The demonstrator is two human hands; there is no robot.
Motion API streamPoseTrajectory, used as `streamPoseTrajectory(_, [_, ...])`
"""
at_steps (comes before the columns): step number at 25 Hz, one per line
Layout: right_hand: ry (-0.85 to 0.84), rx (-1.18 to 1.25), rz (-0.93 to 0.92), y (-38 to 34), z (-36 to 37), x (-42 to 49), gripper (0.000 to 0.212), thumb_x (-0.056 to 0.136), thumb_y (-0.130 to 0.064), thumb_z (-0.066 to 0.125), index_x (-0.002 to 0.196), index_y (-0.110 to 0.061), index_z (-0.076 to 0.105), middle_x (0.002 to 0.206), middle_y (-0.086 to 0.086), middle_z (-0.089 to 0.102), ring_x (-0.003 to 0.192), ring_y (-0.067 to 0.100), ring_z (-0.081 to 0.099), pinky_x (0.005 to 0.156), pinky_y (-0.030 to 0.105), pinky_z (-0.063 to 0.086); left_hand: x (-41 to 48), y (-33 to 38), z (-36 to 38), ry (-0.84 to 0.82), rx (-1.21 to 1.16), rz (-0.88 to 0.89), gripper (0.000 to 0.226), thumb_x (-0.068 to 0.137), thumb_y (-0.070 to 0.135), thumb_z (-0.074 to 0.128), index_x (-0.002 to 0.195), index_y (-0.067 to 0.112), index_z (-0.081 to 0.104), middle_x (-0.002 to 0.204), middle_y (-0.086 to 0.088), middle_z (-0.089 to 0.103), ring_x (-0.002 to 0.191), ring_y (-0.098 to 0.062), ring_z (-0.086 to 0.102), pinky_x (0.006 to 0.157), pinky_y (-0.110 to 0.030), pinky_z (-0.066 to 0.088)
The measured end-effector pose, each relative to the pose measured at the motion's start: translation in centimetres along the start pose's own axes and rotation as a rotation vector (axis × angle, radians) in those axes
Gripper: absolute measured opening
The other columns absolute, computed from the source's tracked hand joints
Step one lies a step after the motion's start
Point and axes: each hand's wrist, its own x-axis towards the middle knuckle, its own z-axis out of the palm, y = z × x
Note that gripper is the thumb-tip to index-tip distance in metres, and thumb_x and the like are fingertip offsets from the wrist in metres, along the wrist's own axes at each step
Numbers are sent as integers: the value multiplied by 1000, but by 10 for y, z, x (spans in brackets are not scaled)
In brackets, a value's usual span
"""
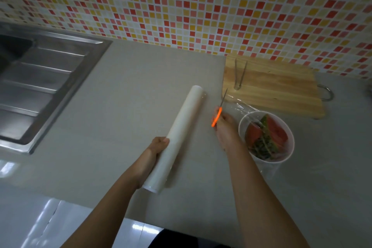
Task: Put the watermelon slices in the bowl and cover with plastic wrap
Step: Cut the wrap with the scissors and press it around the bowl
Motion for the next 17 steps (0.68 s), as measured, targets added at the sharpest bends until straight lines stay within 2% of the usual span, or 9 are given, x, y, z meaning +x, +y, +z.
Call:
streamPoseTrajectory(2, [-12,-398,-67,16,-4,-18,40,88,-40,53,59,-13,56,56,4,49,55,13,44,56,28,32,-1,-3,3,14,-90,30,45,99,33,42,111,-9,51,90,-29,60,53,-19,62,43,-21,49])
streamPoseTrajectory(5, [-16,-680,-157,31,-8,-49,48,87,-35,52,44,-15,46,40,-3,36,44,13,37,48,28,23,-4,-10,4,-3,-140,40,36,95,41,49,106,7,45,74,-17,65,53,-22,62,46,-26,51])
streamPoseTrajectory(6, [13,-760,-197,33,-7,-56,46,88,-32,52,45,-15,44,40,-3,35,46,16,36,49,29,21,-2,-11,5,18,-121,43,35,94,42,50,102,8,45,74,-17,66,56,-23,63,48,-28,51])
streamPoseTrajectory(8, [67,-912,-254,33,-5,-66,33,88,-30,53,59,-14,50,53,6,49,56,25,44,55,29,23,5,-14,3,106,-11,63,35,92,44,52,97,10,51,83,-17,66,65,-25,63,58,-33,52])
streamPoseTrajectory(11, [95,-990,-280,31,0,-72,24,85,-27,56,72,-7,54,78,21,63,75,35,56,61,33,30,12,-17,2,221,238,128,37,92,48,50,94,15,65,91,-8,67,80,-23,63,73,-34,50])
streamPoseTrajectory(14, [105,-979,-256,36,5,-80,23,82,-23,59,94,-4,60,95,18,63,91,34,56,72,36,38,14,-23,2,288,586,296,38,97,42,42,88,11,61,84,-11,66,78,-24,58,64,-23,40])
streamPoseTrajectory(17, [139,-977,-259,43,9,-87,25,83,-24,58,99,-7,63,100,17,61,95,32,55,77,34,35,17,-30,6,293,759,431,35,100,35,39,105,7,61,87,-16,63,84,-29,57,69,-28,36])
